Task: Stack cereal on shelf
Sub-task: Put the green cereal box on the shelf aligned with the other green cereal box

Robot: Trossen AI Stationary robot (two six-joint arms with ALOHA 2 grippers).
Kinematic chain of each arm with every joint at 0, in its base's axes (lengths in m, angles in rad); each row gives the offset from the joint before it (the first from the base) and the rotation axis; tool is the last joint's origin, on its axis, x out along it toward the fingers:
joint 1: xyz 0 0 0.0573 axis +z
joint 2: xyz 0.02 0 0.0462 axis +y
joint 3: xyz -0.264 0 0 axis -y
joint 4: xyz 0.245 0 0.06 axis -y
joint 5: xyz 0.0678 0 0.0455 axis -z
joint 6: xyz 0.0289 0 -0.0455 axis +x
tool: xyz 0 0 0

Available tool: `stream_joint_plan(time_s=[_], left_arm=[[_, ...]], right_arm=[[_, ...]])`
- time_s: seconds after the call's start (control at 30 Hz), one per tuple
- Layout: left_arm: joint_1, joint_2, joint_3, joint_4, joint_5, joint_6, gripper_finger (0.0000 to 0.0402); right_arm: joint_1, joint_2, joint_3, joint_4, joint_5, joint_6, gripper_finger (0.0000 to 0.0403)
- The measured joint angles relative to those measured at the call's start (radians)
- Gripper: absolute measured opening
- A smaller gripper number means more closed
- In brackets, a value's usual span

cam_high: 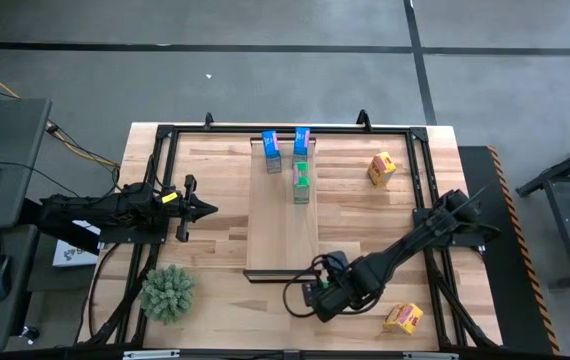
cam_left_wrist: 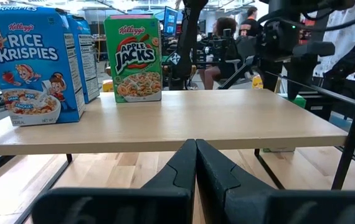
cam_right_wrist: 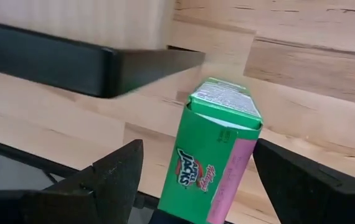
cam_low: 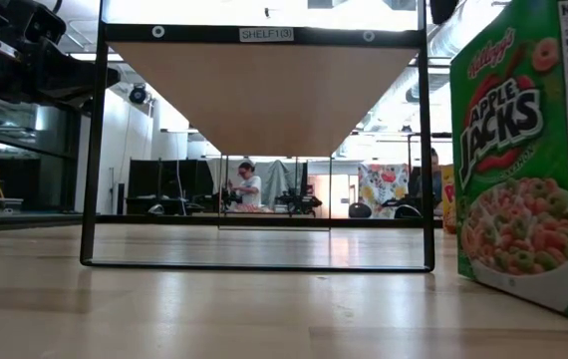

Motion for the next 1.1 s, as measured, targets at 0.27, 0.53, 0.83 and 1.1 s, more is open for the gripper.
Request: stream_joint_plan(time_s=[0.27,0.53,0.83,1.1], left_arm=[[0.000,0.000,0.000,0.000,0.000,0.000,0.0003],[0.000,0.000,0.000,0.000,0.000,0.000,0.0003],[0.000,0.000,0.000,0.000,0.000,0.000,0.0003],[0.000,0.000,0.000,0.000,0.000,0.000,0.0003]], right_arm=[[0.003,0.038,0.000,-0.042,-0.013,-0.001,0.0296],[0.003,0.085,0.000,-0.044,-0.022,-0.061,0.0296],[0.003,0.092,-0.001,-0.043,-0.065,-0.071,0.0235],[0.003,0.077,0.017,-0.036,-0.255,-0.197,0.0129]])
